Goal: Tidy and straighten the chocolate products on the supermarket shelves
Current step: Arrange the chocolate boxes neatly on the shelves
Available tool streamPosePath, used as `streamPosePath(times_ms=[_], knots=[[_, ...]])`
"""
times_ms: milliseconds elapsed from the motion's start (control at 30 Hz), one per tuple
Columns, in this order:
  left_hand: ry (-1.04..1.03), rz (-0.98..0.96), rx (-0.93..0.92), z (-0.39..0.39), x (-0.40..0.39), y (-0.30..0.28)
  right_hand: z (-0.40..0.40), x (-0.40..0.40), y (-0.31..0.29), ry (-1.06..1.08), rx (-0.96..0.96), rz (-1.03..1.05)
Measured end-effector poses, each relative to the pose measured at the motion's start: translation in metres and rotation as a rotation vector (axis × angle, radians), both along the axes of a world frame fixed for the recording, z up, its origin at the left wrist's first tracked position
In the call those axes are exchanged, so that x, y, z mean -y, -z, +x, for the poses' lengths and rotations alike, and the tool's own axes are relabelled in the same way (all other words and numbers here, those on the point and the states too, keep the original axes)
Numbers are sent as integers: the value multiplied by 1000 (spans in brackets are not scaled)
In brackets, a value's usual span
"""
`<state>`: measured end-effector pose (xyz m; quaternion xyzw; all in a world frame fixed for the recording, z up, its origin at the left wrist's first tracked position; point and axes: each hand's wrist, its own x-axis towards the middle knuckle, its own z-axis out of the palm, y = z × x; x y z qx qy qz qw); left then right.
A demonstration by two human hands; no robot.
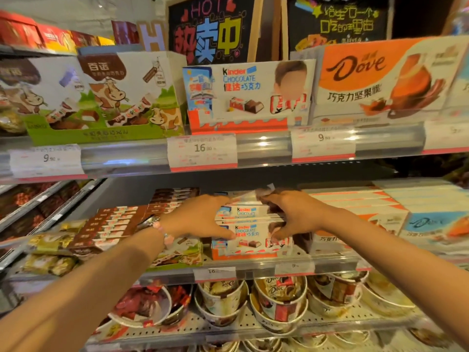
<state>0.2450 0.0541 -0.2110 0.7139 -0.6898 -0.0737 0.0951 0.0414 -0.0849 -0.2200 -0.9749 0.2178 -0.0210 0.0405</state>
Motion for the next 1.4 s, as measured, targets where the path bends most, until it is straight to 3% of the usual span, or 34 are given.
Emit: streamPosePath(times_ms=[167, 333, 500, 633, 833, 967, 1167, 1267, 1400], knots=[[-27, 15, -33, 0, 1, -2, 1, 5, -3, -67, 28, -159], [-38, 2, -80, -3, -3, -4, 10, 8, -13, -22, -127, 4], [-64, 84, -7, -5, -2, -5, 4, 3, -13, -58, -64, 6], [-35, 119, 7, -5, 0, -6, -1, 4, -27, -77, -53, 292], [-67, 29, -187, -4, -4, -4, -10, 7, -22, -81, 156, 329], [-64, 55, -81, -5, -3, -5, -2, 10, -17, -88, -65, 263], [-45, 81, -89, -5, -1, -5, 22, 28, -16, 97, -10, 171], [-34, 51, -50, -5, -2, -5, 30, 33, -7, 121, -91, 189], [-42, 68, 17, -4, -3, -5, 29, 35, -11, 179, -4, 314]])
